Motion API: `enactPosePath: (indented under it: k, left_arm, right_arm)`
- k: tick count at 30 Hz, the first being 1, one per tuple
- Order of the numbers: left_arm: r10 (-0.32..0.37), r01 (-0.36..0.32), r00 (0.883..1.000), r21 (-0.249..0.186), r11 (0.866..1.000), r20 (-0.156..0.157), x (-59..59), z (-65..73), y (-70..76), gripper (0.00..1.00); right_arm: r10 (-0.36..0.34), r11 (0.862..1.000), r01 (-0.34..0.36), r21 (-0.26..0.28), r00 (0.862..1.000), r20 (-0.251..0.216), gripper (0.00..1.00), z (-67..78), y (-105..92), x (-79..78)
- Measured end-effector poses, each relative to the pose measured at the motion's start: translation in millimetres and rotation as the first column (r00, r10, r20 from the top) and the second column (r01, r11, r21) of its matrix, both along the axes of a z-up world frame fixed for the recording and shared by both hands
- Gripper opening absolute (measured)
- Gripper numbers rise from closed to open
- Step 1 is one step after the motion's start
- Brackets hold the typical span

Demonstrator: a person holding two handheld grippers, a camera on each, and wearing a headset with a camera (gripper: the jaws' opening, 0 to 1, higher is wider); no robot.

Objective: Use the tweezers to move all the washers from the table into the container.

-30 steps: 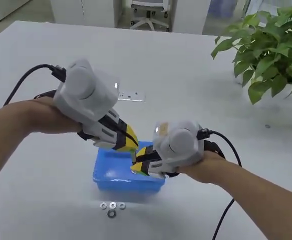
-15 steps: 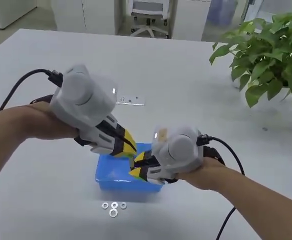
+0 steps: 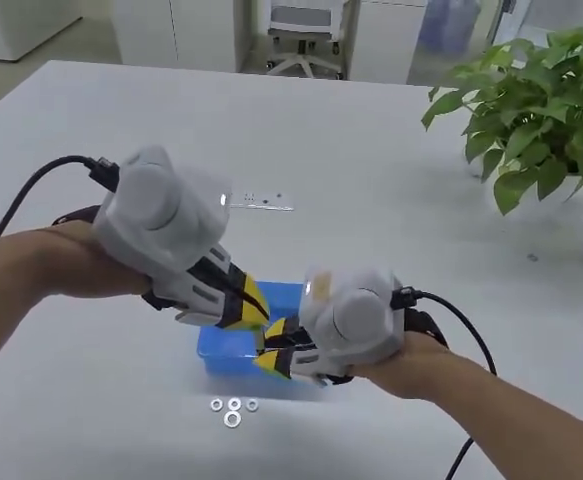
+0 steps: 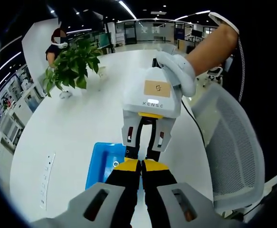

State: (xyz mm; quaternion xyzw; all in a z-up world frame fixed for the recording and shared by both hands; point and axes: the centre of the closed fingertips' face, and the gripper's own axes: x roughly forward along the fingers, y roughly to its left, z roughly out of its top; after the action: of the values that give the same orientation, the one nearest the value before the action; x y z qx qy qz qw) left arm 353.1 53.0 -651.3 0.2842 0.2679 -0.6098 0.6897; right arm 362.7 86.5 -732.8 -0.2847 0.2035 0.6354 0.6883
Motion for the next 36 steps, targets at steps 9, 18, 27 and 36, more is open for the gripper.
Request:
enactPosePath:
  k: [9,18,27,36]
  left_arm:
    - [0.009,-0.009,1.0,-0.001,1.0,-0.015,-8.5,-8.8,4.3,0.05]
    - [0.007,-0.007,1.0,0.002,1.0,-0.028,-16.2,-21.0,5.3,0.05]
    - [0.015,-0.015,0.999,-0.001,1.0,-0.038,-18.9,-30.3,6.4,0.05]
    - [0.023,-0.023,0.998,0.0,1.0,-0.056,-19.1,-41.3,8.7,0.05]
  right_arm:
    - [0.012,1.0,-0.012,0.004,1.0,-0.011,0.12,-8.6,4.0,-10.6]
    - [0.012,1.0,-0.012,0.004,1.0,-0.028,0.12,-21.0,4.9,-18.6]
    - [0.013,1.0,-0.013,0.0,0.999,-0.042,0.12,-32.3,5.9,-21.8]
    - [0.012,1.0,-0.013,-0.005,0.998,-0.061,0.12,-43.5,7.1,-23.9]
